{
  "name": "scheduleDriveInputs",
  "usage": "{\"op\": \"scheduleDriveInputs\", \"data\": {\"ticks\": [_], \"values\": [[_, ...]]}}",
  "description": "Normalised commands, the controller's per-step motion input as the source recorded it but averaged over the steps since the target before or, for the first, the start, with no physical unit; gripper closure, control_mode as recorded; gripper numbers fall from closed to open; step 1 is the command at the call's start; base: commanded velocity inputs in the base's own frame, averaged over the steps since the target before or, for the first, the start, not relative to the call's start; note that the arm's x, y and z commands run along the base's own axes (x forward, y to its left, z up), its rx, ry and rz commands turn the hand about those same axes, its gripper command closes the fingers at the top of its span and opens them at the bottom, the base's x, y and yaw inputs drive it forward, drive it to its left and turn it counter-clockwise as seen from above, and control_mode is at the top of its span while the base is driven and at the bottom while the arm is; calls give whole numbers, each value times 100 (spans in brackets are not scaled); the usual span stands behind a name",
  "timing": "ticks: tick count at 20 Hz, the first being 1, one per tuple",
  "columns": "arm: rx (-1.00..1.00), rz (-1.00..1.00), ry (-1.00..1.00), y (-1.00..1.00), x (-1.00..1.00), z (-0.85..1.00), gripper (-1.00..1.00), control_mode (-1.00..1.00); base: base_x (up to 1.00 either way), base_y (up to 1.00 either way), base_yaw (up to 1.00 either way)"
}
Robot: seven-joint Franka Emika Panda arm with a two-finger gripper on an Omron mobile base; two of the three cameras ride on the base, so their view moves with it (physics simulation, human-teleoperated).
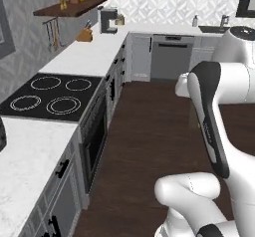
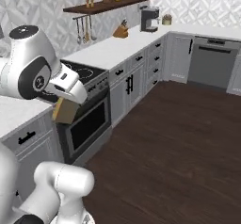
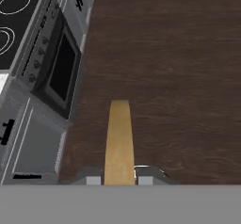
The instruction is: Start the toaster. Once the lever pops up, take the bread to the plate on the dining counter.
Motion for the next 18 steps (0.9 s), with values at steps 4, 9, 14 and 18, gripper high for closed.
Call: {"op": "scheduleDriveInputs", "data": {"ticks": [4,9,14,18], "values": [[0,0,0,0,0,0,100,100,100,-66,-24],[0,0,0,0,0,0,100,100,100,-97,-8],[0,0,0,0,0,0,100,100,65,-100,0],[0,0,0,0,0,0,100,100,24,-100,0]]}}
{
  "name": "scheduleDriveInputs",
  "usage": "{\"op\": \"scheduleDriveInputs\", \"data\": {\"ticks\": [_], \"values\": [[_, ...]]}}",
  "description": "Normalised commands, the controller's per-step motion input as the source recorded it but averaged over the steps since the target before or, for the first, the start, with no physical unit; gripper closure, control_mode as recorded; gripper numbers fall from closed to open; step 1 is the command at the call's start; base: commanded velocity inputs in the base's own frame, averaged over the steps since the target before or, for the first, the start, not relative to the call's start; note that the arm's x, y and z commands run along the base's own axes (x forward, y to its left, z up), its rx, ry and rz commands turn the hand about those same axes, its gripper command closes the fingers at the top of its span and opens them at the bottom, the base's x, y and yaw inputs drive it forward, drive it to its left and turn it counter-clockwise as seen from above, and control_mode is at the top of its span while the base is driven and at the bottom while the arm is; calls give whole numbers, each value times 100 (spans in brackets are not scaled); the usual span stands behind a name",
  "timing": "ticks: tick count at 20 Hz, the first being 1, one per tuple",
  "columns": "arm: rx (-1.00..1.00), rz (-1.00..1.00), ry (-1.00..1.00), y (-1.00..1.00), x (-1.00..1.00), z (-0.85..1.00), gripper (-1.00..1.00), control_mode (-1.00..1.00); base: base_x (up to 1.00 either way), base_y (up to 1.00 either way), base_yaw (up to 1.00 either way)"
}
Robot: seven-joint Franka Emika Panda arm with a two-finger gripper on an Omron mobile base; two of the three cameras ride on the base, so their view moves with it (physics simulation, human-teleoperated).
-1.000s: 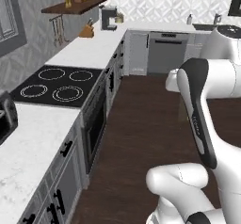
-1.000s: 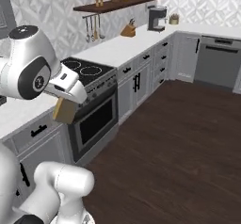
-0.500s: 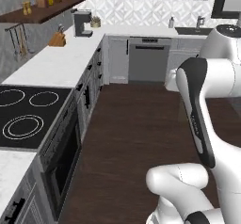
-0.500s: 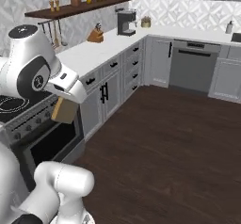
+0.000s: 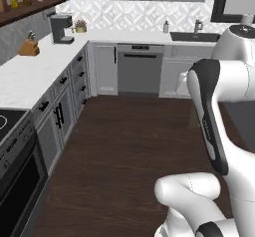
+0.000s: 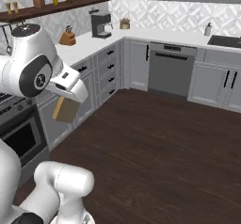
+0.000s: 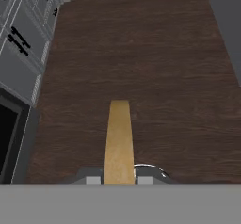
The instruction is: Start the toaster. Once the lever pops up, take the bread to the plate on the dining counter.
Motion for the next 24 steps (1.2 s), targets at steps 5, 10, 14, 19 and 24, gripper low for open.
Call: {"op": "scheduleDriveInputs", "data": {"ticks": [5,10,14,19,24], "values": [[0,0,0,0,0,0,100,100,1,-100,0],[0,0,0,0,0,0,100,100,0,-100,0],[0,0,0,0,0,0,100,100,3,-100,0],[0,0,0,0,0,0,100,100,10,-100,0],[0,0,0,0,0,0,100,100,18,-100,0]]}}
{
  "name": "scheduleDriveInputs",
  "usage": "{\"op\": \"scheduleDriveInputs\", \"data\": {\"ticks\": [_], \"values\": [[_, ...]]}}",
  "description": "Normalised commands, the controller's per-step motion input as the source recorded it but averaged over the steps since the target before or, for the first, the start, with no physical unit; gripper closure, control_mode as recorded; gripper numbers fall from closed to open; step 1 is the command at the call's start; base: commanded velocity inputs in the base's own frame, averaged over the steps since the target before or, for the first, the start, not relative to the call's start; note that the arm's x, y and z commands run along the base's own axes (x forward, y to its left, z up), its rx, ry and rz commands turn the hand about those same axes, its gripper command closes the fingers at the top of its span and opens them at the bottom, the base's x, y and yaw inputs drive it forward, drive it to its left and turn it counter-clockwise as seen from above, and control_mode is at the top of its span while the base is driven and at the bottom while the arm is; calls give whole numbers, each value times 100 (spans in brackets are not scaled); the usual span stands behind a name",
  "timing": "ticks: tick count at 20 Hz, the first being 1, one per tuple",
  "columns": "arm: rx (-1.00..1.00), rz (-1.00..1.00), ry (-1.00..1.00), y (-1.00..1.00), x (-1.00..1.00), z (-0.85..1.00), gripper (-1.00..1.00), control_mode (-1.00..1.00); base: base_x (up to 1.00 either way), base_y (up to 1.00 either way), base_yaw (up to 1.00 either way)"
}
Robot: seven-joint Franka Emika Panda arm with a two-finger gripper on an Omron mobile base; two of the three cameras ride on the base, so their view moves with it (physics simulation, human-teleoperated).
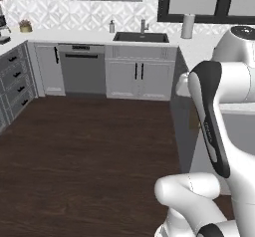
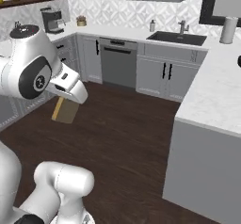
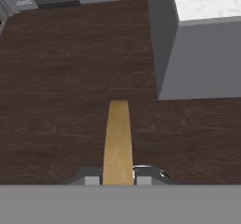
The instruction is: Start the toaster. Once the lever pops up, take the bread to the plate on the dining counter.
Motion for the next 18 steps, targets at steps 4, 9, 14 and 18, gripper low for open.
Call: {"op": "scheduleDriveInputs", "data": {"ticks": [4,9,14,18], "values": [[0,0,0,0,0,0,100,100,19,-100,0],[0,0,0,0,0,0,100,100,17,-100,0],[0,0,0,0,0,0,100,100,18,-100,0],[0,0,0,0,0,0,100,100,20,-100,0]]}}
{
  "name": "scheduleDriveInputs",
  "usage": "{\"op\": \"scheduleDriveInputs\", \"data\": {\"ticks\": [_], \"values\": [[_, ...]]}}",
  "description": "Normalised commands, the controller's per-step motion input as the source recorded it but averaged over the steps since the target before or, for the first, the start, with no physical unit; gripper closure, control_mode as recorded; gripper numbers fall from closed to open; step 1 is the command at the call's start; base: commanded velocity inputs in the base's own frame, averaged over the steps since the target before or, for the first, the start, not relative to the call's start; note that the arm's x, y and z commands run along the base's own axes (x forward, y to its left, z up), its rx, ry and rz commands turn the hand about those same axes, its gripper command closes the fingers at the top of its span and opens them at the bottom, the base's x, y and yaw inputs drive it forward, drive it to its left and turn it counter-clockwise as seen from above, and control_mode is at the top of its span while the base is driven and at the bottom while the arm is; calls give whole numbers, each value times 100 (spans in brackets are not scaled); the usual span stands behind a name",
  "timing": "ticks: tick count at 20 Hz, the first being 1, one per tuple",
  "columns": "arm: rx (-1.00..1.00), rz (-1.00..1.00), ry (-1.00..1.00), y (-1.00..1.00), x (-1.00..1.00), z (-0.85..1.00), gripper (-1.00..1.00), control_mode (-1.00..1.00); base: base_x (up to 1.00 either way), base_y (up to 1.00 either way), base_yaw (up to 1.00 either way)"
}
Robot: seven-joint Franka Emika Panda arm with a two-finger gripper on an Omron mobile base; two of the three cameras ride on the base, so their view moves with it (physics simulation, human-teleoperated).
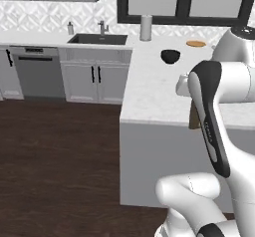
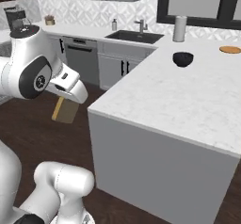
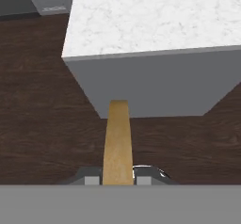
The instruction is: Start the toaster. Once the lever pops up, take the bread to the plate on the dining counter.
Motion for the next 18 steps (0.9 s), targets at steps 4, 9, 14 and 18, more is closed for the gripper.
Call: {"op": "scheduleDriveInputs", "data": {"ticks": [4,9,14,18], "values": [[0,0,0,0,0,0,100,100,27,-100,0],[0,0,0,0,0,0,100,100,31,-100,1],[0,0,0,0,0,0,100,100,36,-100,5],[0,0,0,0,0,0,100,100,31,-100,12]]}}
